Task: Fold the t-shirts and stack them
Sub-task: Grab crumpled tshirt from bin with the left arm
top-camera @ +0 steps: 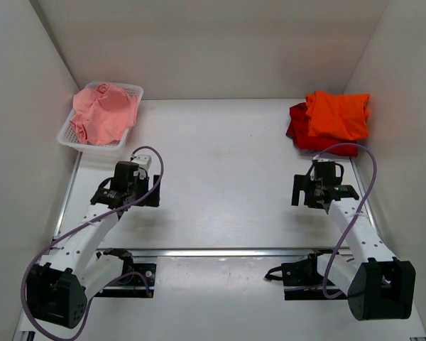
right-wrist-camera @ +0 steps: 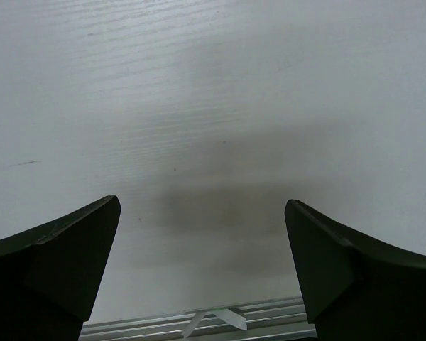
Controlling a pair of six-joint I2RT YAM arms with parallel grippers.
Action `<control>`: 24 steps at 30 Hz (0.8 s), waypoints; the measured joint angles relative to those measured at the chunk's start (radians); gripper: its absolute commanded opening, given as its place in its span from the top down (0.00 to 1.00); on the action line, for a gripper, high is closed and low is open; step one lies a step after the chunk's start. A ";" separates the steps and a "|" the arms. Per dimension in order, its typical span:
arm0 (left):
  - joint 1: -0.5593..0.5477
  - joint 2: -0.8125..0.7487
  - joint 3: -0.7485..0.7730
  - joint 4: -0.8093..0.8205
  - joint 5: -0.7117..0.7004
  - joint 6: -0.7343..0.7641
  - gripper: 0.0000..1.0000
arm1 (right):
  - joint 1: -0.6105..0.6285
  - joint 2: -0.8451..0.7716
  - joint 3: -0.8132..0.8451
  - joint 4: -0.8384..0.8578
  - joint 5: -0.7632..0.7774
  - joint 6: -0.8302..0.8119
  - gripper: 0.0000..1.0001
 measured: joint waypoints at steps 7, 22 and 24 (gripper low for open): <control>0.029 -0.017 -0.041 0.006 -0.044 -0.023 0.01 | 0.018 0.006 0.000 0.001 -0.003 0.000 0.01; 0.201 0.715 0.957 -0.047 0.123 -0.192 0.78 | 0.027 -0.002 0.000 0.003 -0.013 -0.008 0.01; 0.248 0.863 1.182 -0.075 0.135 -0.201 0.62 | 0.026 -0.024 -0.002 0.005 -0.017 -0.011 0.00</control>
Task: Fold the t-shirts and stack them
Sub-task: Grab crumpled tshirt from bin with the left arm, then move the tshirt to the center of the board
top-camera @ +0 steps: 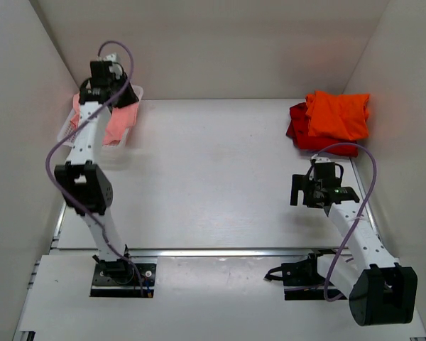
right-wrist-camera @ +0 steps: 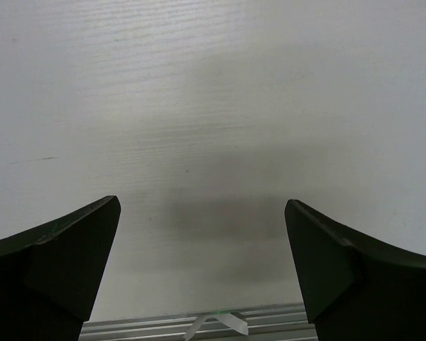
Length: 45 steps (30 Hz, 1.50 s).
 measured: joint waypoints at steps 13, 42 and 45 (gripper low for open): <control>0.262 0.512 0.340 -0.071 -0.052 -0.085 0.17 | -0.054 -0.079 -0.022 0.013 -0.027 -0.011 0.01; 0.171 0.522 0.567 -0.111 -0.140 -0.029 1.00 | -0.104 -0.102 -0.026 0.020 -0.056 -0.034 0.00; 0.068 0.113 0.170 0.096 -0.121 -0.047 1.00 | -0.104 -0.122 -0.034 0.027 -0.056 -0.034 0.00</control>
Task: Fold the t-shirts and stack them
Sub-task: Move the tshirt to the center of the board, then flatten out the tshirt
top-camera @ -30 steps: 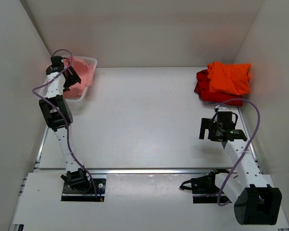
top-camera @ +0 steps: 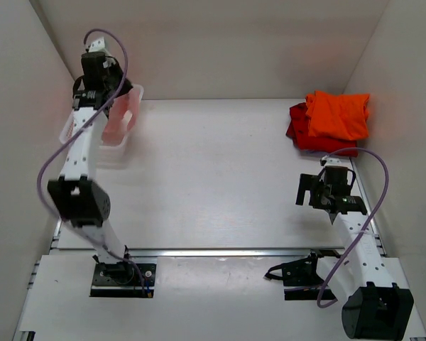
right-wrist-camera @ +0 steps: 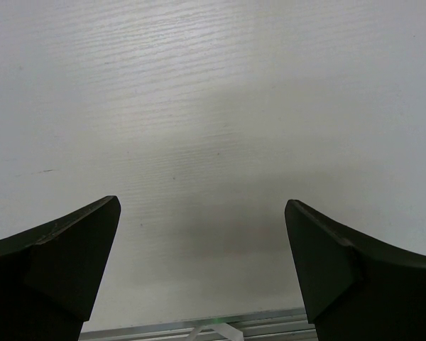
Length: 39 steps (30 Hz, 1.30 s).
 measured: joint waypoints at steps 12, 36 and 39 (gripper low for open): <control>-0.402 -0.705 -0.401 0.436 0.451 -0.196 1.00 | 0.006 -0.108 -0.024 0.009 0.004 0.003 0.01; -0.326 -0.426 -1.109 0.621 0.565 -0.246 0.37 | 0.678 0.013 -0.151 0.313 -0.156 0.328 0.20; -0.306 -0.363 -1.057 0.606 0.552 -0.215 0.36 | 0.826 0.145 -0.122 0.401 -0.142 0.367 0.18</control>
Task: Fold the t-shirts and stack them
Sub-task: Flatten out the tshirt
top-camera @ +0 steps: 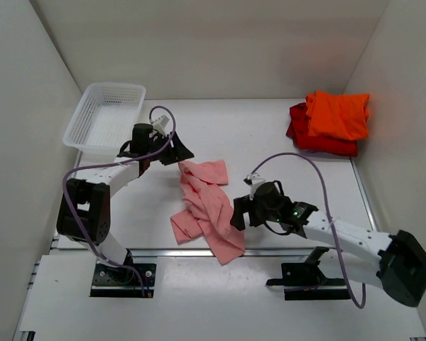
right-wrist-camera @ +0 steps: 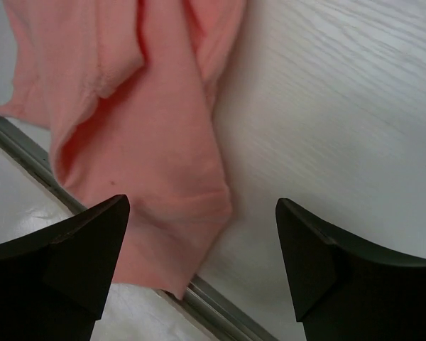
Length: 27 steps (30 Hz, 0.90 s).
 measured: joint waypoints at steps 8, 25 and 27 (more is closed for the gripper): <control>0.026 0.097 0.003 -0.158 -0.088 0.078 0.35 | 0.151 0.250 0.134 0.128 0.039 0.031 0.28; 0.020 0.253 0.254 -0.260 -0.027 0.029 1.00 | 0.122 0.362 0.385 -0.041 0.145 -0.109 1.00; 0.030 0.256 0.394 -0.280 0.002 -0.009 1.00 | -0.006 0.335 0.484 -0.094 0.182 -0.181 1.00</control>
